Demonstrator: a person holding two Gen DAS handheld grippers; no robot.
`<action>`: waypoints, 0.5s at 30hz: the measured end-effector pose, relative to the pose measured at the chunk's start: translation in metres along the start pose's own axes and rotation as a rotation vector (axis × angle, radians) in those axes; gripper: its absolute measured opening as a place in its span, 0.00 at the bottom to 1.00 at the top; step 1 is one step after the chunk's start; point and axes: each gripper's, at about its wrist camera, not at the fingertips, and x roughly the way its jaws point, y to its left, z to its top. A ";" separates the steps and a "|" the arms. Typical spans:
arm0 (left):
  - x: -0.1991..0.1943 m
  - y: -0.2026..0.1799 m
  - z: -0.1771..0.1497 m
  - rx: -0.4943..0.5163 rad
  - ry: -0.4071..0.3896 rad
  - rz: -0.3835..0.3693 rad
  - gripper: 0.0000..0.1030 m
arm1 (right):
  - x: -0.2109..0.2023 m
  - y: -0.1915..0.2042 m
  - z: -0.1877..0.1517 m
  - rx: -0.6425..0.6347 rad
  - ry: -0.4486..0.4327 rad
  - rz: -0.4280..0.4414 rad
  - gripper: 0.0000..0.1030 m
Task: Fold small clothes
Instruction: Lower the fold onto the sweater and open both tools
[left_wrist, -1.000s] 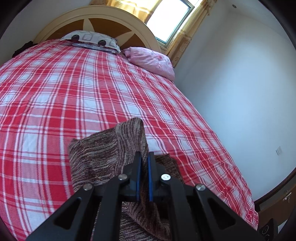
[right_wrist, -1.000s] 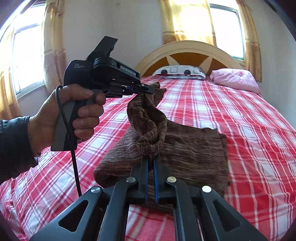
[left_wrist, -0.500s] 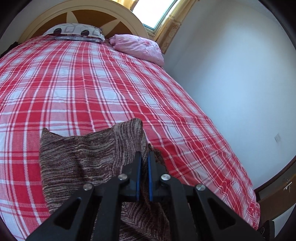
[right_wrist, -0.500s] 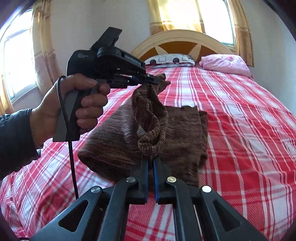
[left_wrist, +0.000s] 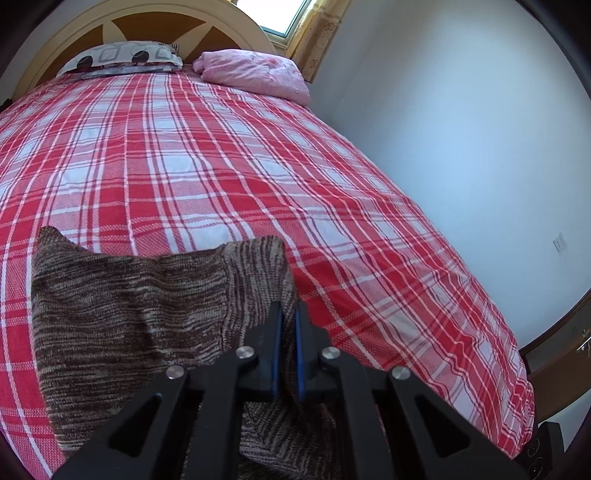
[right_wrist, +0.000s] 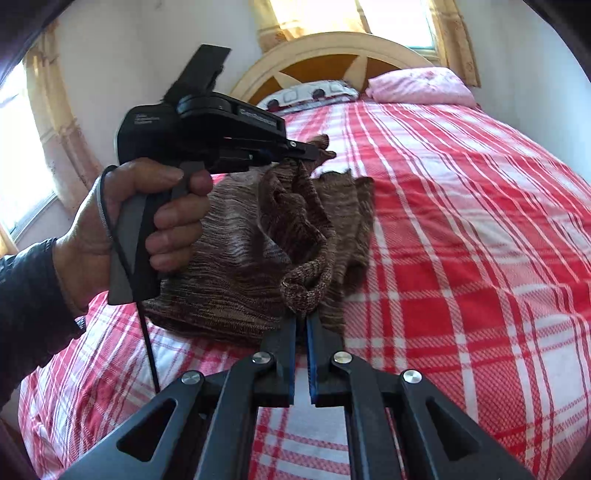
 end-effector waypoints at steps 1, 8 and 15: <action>0.002 -0.002 -0.001 0.006 0.002 0.006 0.06 | 0.000 -0.002 -0.001 0.009 0.003 -0.005 0.04; -0.013 -0.030 -0.005 0.109 -0.005 0.049 0.24 | 0.008 -0.021 -0.007 0.093 0.039 0.009 0.08; -0.085 -0.004 -0.045 0.119 -0.105 0.119 0.74 | -0.009 -0.036 -0.009 0.176 -0.031 -0.013 0.47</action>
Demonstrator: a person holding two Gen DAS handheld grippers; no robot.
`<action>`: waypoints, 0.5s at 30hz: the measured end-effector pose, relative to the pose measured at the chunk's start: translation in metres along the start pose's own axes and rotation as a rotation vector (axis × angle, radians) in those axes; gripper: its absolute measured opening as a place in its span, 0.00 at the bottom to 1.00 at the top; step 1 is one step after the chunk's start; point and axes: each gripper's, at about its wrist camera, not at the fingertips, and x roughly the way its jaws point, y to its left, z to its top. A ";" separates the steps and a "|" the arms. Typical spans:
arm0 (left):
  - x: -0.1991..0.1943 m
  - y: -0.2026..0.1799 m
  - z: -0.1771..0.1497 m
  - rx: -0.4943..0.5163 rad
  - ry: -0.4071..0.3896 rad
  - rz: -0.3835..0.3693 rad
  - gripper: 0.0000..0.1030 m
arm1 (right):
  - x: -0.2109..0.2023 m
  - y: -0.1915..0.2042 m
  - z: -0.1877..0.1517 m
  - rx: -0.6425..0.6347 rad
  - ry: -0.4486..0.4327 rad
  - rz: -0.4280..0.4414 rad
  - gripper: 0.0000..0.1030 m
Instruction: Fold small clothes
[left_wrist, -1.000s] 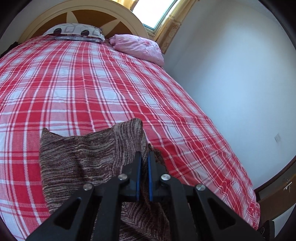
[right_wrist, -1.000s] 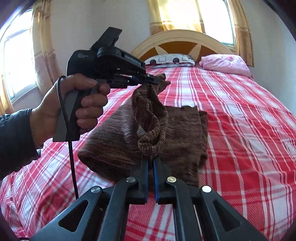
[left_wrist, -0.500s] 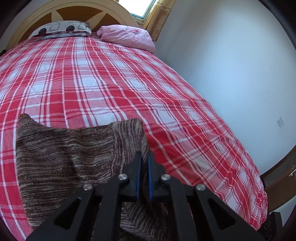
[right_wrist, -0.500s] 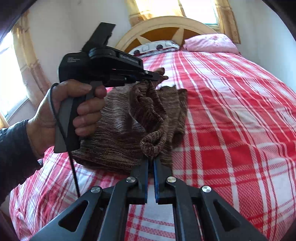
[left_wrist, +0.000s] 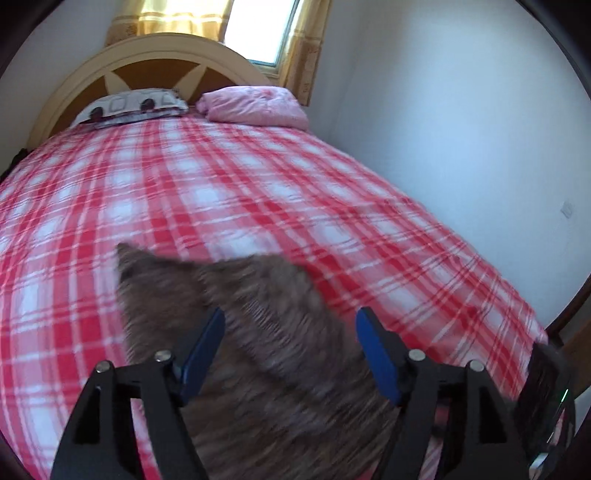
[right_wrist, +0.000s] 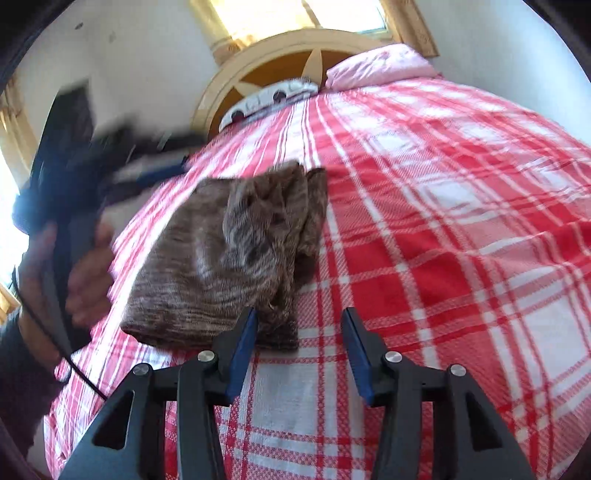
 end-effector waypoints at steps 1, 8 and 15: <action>-0.007 0.010 -0.013 -0.001 0.001 0.023 0.74 | -0.006 0.001 0.001 -0.006 -0.022 0.002 0.47; 0.000 0.066 -0.068 -0.075 0.091 0.147 0.74 | 0.001 0.023 0.043 -0.067 -0.039 0.116 0.47; 0.005 0.061 -0.076 -0.050 0.019 0.128 0.82 | 0.075 0.035 0.103 0.002 0.148 0.169 0.44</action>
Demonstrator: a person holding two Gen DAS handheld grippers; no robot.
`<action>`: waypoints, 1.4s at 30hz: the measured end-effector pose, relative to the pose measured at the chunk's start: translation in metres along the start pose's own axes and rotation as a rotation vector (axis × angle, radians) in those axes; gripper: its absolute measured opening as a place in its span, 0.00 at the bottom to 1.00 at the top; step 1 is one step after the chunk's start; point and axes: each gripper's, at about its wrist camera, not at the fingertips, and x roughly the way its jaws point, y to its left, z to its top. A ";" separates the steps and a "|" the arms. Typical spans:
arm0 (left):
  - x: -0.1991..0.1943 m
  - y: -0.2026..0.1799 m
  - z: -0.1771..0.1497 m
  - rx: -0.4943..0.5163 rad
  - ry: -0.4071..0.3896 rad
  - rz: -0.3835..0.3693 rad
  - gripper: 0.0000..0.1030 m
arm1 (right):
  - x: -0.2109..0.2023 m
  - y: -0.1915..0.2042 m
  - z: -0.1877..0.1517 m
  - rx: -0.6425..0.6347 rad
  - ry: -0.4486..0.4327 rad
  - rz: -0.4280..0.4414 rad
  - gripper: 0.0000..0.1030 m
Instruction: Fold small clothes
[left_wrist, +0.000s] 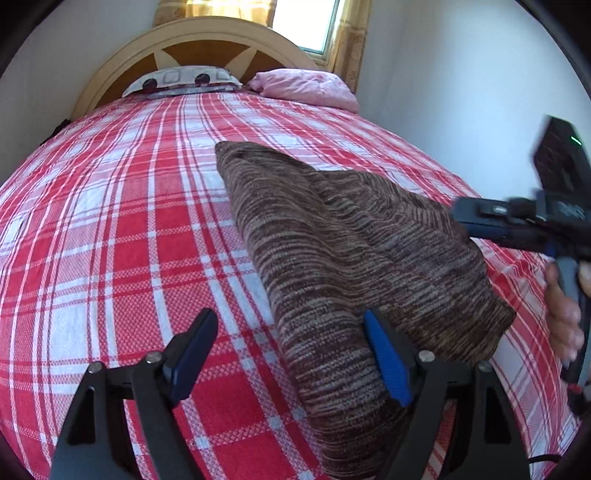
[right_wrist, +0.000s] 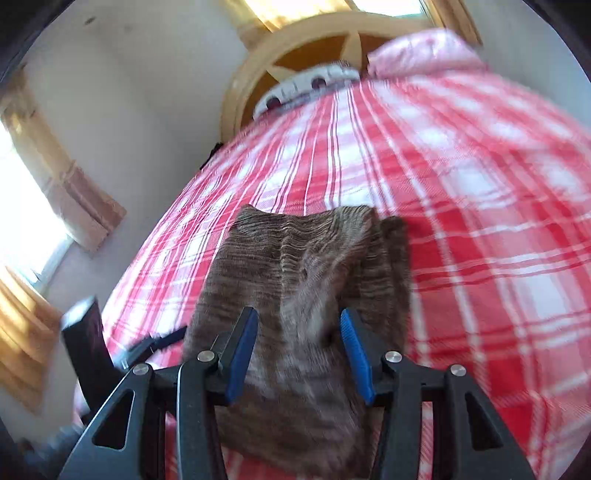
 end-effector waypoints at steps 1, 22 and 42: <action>-0.003 0.000 -0.001 0.010 -0.009 -0.011 0.85 | 0.013 -0.003 0.005 0.019 0.045 -0.007 0.35; -0.008 0.005 -0.011 0.003 -0.024 -0.011 1.00 | 0.057 -0.011 0.067 -0.085 0.044 -0.272 0.57; 0.004 0.007 -0.011 -0.022 0.058 -0.035 1.00 | 0.057 0.004 0.085 -0.183 -0.022 -0.374 0.43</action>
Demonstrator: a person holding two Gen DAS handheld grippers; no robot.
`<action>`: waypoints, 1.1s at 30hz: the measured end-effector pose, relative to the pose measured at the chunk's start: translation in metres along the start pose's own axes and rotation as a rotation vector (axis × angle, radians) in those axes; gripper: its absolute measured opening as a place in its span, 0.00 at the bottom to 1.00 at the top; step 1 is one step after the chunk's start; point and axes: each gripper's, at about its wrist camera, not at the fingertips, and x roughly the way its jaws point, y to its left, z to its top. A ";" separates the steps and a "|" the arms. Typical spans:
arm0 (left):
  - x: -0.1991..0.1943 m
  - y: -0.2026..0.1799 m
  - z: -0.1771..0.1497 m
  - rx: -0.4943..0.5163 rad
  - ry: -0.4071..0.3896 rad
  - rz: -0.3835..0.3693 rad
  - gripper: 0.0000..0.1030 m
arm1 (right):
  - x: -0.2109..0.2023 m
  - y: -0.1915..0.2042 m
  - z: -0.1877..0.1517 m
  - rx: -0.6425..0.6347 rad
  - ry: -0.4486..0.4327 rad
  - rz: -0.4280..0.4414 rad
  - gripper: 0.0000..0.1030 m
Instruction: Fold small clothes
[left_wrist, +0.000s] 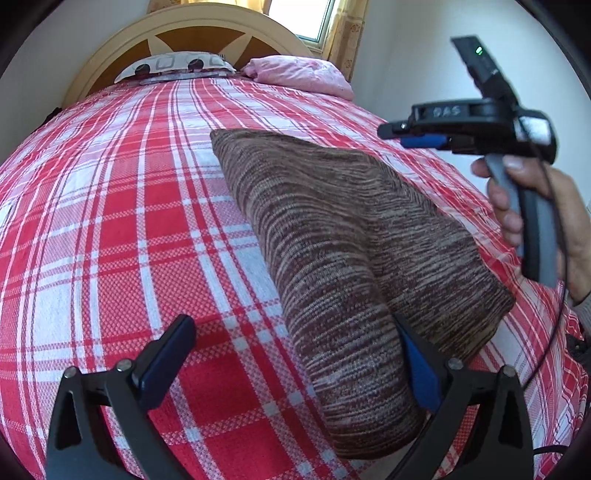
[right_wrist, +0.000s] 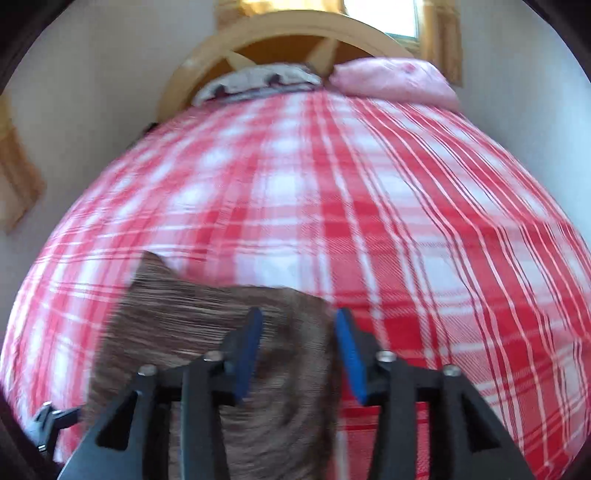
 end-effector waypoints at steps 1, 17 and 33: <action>0.000 0.001 -0.001 -0.006 0.003 -0.005 1.00 | -0.008 0.010 0.000 -0.025 0.008 0.030 0.43; -0.029 0.003 -0.016 -0.042 -0.067 0.002 1.00 | -0.041 0.023 -0.113 -0.050 0.044 0.376 0.44; 0.018 -0.001 0.022 -0.111 0.009 0.061 1.00 | 0.000 -0.069 -0.070 0.248 0.029 0.342 0.69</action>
